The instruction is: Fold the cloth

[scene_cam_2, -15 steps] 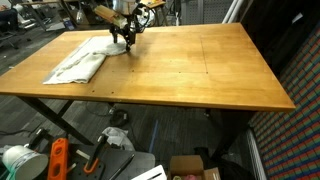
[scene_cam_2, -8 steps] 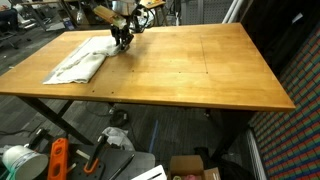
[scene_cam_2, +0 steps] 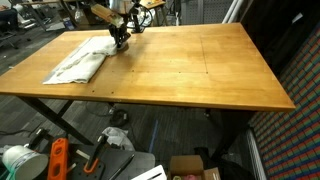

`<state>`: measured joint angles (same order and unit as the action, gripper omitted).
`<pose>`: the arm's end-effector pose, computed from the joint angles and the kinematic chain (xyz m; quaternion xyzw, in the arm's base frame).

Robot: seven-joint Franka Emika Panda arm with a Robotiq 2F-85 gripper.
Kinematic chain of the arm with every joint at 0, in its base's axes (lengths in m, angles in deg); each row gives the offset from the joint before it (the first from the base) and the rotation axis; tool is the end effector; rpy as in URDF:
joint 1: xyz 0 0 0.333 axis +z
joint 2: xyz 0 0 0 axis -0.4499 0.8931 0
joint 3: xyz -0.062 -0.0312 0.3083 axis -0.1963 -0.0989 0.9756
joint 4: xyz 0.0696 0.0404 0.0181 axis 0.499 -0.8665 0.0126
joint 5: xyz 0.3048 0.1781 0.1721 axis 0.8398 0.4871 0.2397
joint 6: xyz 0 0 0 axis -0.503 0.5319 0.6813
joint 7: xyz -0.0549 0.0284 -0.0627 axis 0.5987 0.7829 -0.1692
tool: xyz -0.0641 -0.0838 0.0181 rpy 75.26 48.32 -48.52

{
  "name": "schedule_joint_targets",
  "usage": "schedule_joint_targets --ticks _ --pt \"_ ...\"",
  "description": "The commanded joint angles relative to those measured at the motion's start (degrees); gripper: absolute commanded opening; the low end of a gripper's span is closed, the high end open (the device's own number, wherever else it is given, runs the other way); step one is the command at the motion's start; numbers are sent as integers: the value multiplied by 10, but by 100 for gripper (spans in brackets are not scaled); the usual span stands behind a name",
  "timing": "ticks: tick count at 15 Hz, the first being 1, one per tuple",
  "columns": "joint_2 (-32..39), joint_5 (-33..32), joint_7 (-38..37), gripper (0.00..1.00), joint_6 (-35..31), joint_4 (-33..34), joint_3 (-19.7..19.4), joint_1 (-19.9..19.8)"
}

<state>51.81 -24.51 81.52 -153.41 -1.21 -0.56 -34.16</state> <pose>0.6860 -0.0440 0.2325 -0.9688 0.1726 0.0682 0.1639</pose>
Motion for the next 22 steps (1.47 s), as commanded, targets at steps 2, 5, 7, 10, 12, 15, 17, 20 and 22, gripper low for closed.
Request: schedule_joint_targets --ticks 2,5,7,10,12,15,17,20,22 --pt "-45 -8 -21 18 -28 -24 -3 33" --pt "-70 -22 -38 17 -53 -41 -4 61" --pt "-86 -37 -54 16 -71 -53 -4 83" --pt "-105 -63 -81 17 -97 -75 -1 119" --pt "-112 -79 -103 16 -113 -87 2 144" --pt "-121 -96 -132 16 -140 -108 8 178" --pt "-122 -114 -144 42 -146 -111 8 195" --pt "-122 -131 -139 65 -120 -100 5 191" --pt "-121 -125 -125 79 -109 -92 1 173"
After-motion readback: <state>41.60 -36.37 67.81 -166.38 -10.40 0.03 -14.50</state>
